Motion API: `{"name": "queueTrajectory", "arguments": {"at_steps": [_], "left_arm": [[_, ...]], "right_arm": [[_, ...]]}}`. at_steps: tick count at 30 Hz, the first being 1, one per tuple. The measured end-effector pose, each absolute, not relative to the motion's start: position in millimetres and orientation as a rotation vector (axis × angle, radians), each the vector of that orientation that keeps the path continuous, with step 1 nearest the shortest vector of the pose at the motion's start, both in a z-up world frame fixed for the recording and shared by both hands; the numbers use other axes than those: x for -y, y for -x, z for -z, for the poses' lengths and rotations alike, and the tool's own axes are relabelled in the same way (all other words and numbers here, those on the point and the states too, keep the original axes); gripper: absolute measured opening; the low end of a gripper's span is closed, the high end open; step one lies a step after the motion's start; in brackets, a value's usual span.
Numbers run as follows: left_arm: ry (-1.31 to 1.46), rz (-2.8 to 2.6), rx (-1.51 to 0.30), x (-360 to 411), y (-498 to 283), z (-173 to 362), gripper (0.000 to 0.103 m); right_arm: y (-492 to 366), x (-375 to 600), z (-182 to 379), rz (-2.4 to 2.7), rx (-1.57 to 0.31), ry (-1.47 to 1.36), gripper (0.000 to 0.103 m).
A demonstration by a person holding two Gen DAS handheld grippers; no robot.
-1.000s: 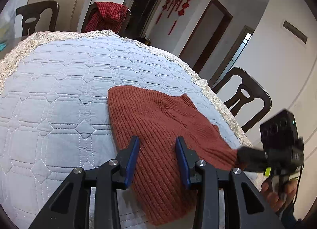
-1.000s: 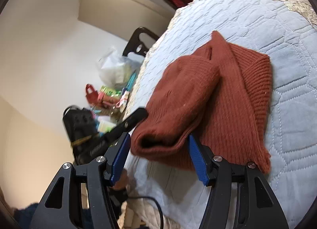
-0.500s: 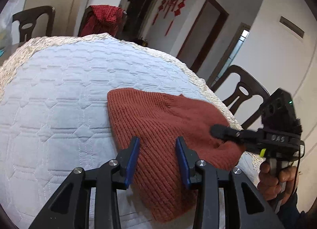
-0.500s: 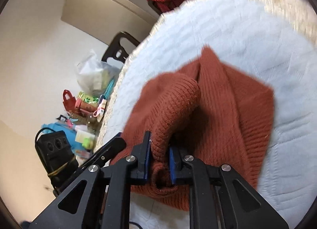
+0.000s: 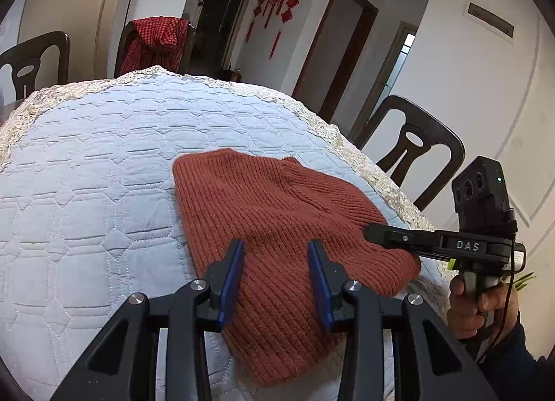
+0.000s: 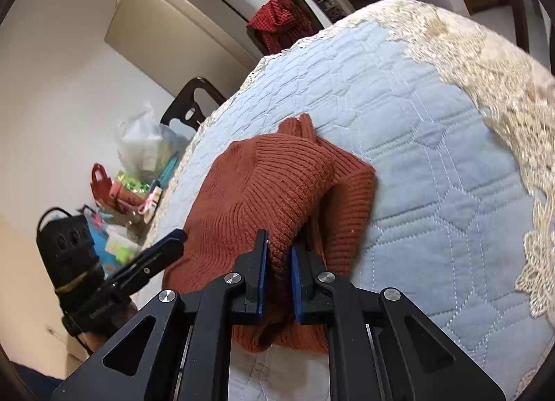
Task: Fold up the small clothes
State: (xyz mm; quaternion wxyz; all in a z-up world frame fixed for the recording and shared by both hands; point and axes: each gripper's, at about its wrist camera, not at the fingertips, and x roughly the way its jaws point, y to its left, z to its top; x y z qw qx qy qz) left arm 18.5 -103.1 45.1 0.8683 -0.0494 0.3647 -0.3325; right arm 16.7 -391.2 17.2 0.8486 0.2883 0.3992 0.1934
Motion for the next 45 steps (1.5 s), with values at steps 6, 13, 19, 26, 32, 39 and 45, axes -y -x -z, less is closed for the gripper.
{"name": "queueTrajectory", "arguments": {"at_steps": [6,13,19,26,32,39,45], "left_arm": [[0.091,0.709,-0.757,108.2,-16.6,-42.5,0.041],[0.055,0.707,-0.74,111.6,-8.1,-46.5,0.041],[0.047,0.693,-0.741,101.1,6.5,-49.1,0.041],[-0.052,0.645,-0.75,113.4,21.7,-34.7,0.041],[-0.066,0.64,-0.758,110.7,25.8,-38.1,0.041],[-0.024,0.655,-0.714,116.4,19.3,-56.8,0.041],[-0.133,0.636,-0.708,136.3,25.3,-35.1,0.041]], "right_arm": [[-8.7,400.9,-39.6,-0.411,-0.772,-0.562,0.011],[-13.5,408.6,-8.9,-0.376,-0.822,-0.609,0.012],[-0.8,398.8,-40.6,-0.324,-0.781,-0.46,0.014],[36.7,365.0,-61.5,-0.411,-0.718,-0.254,0.014],[35.4,353.1,-31.3,-0.321,-0.809,-0.117,0.004],[38.2,354.5,-57.9,-0.331,-0.719,-0.132,0.007],[21.6,343.8,-29.3,-0.332,-0.774,-0.111,0.007]]}}
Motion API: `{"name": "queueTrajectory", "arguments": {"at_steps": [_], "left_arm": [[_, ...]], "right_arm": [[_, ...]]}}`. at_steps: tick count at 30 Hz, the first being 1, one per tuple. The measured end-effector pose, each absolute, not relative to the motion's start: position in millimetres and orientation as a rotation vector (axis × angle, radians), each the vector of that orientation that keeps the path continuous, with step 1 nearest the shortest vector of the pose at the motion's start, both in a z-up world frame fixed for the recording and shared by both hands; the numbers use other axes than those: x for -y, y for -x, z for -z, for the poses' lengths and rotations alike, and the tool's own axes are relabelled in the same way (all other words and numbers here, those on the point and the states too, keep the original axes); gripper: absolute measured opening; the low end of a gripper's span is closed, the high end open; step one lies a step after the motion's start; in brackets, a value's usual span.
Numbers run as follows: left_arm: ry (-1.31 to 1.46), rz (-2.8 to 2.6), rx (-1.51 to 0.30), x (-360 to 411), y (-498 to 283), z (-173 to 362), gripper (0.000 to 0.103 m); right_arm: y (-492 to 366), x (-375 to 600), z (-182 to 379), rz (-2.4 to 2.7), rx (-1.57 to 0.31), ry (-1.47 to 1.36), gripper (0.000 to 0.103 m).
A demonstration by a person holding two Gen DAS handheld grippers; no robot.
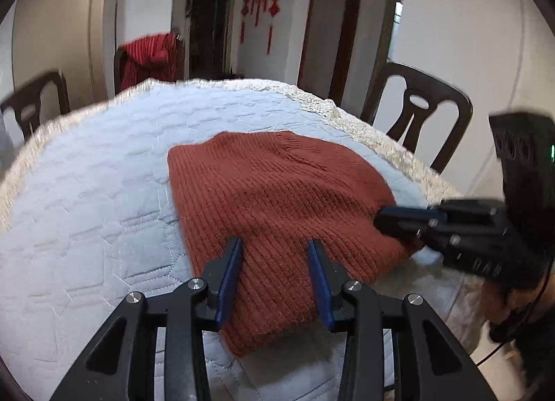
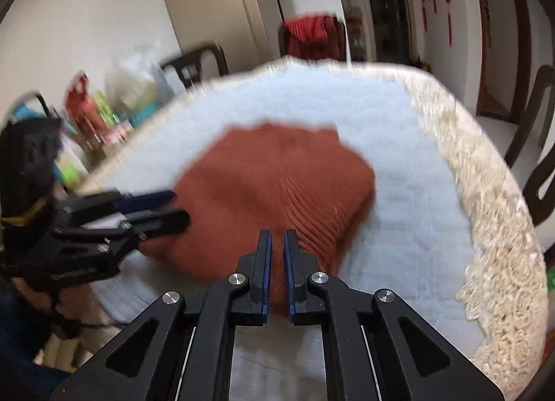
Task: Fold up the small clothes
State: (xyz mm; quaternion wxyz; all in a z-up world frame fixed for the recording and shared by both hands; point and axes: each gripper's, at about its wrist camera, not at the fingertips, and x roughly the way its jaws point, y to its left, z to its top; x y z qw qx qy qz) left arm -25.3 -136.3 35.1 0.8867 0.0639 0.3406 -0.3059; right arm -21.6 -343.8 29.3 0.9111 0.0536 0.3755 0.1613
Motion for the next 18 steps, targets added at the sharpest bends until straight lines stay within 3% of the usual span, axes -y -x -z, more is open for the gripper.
{"name": "queueTrajectory", "arguments": {"at_steps": [9,18], "left_arm": [[-0.027,0.614,-0.724,128.1,-14.3,-55.5,0.041],[-0.031,0.594,-0.759,129.0,-19.1,-43.0,0.043]], "right_arm": [[-1.4,360.7,-47.6,-0.288,-0.73,-0.207,0.007],[-18.7,380.5,-24.9,-0.258,-0.794,-0.329,0.009]]}}
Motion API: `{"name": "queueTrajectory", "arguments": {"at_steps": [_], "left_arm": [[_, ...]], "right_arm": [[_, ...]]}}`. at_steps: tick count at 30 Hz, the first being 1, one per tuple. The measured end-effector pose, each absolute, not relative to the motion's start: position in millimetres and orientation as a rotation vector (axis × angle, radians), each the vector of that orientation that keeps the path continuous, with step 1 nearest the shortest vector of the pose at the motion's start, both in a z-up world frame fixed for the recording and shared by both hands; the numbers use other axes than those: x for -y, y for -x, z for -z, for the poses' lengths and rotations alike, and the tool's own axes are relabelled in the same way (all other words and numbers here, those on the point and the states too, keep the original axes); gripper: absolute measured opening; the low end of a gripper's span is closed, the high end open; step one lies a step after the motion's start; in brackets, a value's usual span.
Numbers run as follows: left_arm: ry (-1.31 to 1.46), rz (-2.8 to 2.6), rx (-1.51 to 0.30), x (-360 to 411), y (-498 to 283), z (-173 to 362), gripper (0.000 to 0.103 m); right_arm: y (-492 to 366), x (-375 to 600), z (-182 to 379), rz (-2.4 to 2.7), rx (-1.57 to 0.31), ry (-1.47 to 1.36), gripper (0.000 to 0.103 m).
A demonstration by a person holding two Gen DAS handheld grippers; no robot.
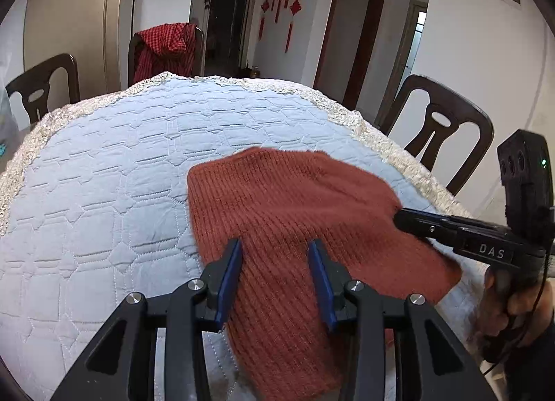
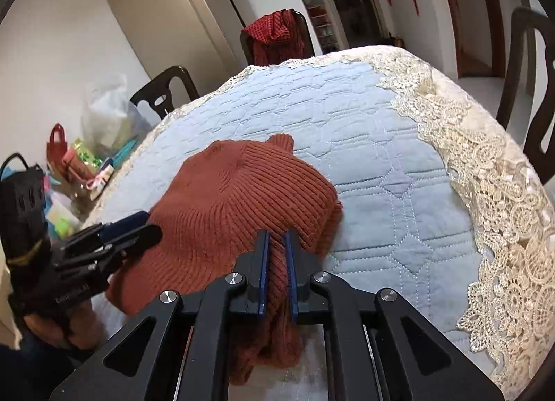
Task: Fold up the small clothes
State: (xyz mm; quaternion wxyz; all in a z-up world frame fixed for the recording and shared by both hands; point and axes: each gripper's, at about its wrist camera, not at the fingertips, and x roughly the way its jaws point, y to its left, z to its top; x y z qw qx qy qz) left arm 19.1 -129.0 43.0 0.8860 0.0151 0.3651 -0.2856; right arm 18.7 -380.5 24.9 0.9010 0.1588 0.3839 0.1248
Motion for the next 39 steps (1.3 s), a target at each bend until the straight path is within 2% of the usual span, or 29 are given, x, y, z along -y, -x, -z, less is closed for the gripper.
{"name": "queueTrajectory", "arguments": {"at_steps": [5,8,11,17,19,21,22,39], "left_arm": [[-0.005,0.567,-0.752,131.4,-44.7,-49.9,0.043],[0.004,0.553,-0.829,137.5,-59.7,-30.7,0.043],[0.006,0.551,-0.818,136.9,-56.3,-26.3,0.043],[-0.006,0.521,-0.809,134.1,-49.5,-34.1,0.043],[-0.012,0.51,-0.798,132.0,-45.1,-39.4,0.043],[-0.015,0.496,-0.79,128.5,-41.3,-43.2,0.044],[-0.016,0.49,-0.787,126.5,-39.2,-44.2,0.044],[0.026,0.476,-0.767,108.3,-16.5,-50.4,0.052]], "right_arm": [[-30.9,377.1,-39.3,-0.235,-0.763,-0.302,0.01],[-48.7,379.1,-31.1,-0.209,-0.79,-0.298,0.01],[-55.3,382.3,-16.9,-0.191,-0.815,-0.311,0.01],[-45.3,388.7,-22.9,-0.207,-0.805,-0.336,0.011],[-39.5,388.7,-30.1,-0.21,-0.789,-0.329,0.017],[-32.6,388.8,-35.6,-0.226,-0.775,-0.332,0.033],[-30.6,387.9,-37.5,-0.235,-0.769,-0.333,0.035],[-5.1,372.2,-45.9,-0.261,-0.761,-0.275,0.035]]}}
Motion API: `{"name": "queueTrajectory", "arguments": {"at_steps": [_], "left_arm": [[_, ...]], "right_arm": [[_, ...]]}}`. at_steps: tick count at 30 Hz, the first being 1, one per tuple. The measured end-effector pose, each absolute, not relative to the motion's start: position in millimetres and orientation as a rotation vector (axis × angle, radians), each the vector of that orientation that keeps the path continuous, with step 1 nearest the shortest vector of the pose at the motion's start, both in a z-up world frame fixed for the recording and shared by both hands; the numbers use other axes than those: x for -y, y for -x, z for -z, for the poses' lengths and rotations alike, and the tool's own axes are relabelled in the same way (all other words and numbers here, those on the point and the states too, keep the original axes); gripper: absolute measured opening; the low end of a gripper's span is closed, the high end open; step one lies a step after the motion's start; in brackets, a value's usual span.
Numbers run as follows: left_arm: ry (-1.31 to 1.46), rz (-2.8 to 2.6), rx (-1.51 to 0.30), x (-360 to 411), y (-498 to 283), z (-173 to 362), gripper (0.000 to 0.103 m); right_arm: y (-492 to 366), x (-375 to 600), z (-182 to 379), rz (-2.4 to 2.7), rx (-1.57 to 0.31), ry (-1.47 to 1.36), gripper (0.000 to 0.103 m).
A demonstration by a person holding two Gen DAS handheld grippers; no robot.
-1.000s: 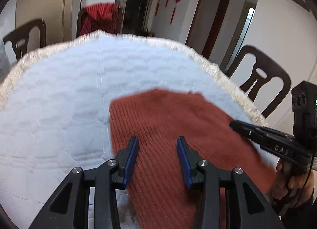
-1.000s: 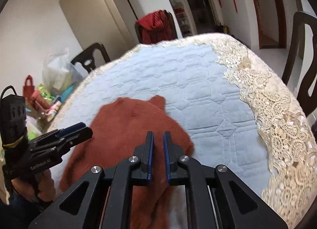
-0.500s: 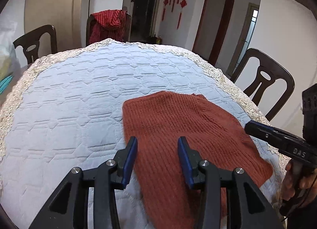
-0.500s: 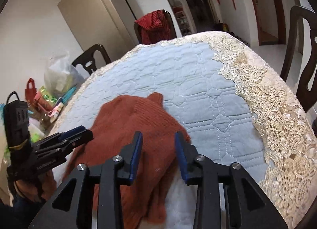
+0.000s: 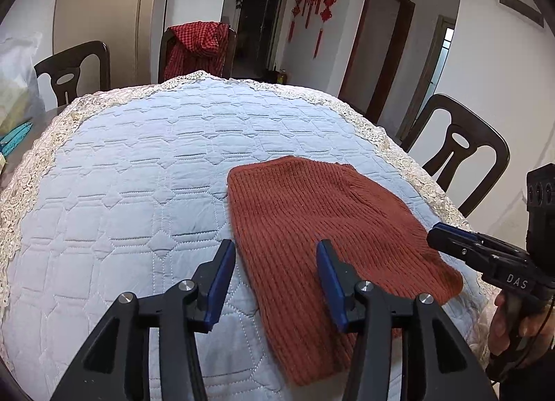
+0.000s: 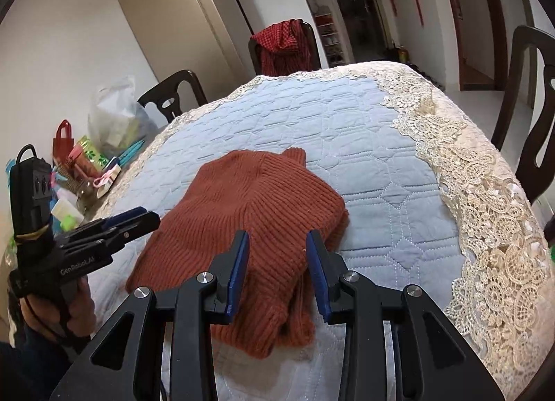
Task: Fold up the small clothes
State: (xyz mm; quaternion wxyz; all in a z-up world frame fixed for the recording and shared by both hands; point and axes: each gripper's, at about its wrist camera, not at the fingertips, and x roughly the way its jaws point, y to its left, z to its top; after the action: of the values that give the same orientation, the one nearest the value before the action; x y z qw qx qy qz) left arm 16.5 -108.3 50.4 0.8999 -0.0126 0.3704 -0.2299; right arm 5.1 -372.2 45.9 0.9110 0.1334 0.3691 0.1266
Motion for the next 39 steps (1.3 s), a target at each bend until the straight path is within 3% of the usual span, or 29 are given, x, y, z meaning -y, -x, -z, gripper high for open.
{"name": "queueTrajectory", "arguments": {"at_steps": [7,9,21,34,39], "left_arm": [[0.097,0.511,-0.786,99.2,-15.4,-43.8,0.056],[0.131,0.533,-0.79,95.9,-16.9,-41.6,0.06],[0.27,0.616,-0.908,97.7,-38.5,-14.9,0.067],[0.208,0.616,-0.901,110.8,-24.4,-14.0,0.067],[0.179,0.607,-0.898,117.4,-29.2,-15.6,0.063]], "right_arm": [[-5.8,379.4,-34.0,-0.242,-0.805,-0.32,0.036],[-5.6,381.8,-31.0,-0.243,-0.815,-0.337,0.048],[-24.5,401.9,-7.5,-0.324,-0.88,-0.551,0.05],[-19.8,400.5,-5.3,-0.415,-0.914,-0.594,0.05],[-28.1,399.8,-3.9,-0.415,-0.918,-0.603,0.044]]}}
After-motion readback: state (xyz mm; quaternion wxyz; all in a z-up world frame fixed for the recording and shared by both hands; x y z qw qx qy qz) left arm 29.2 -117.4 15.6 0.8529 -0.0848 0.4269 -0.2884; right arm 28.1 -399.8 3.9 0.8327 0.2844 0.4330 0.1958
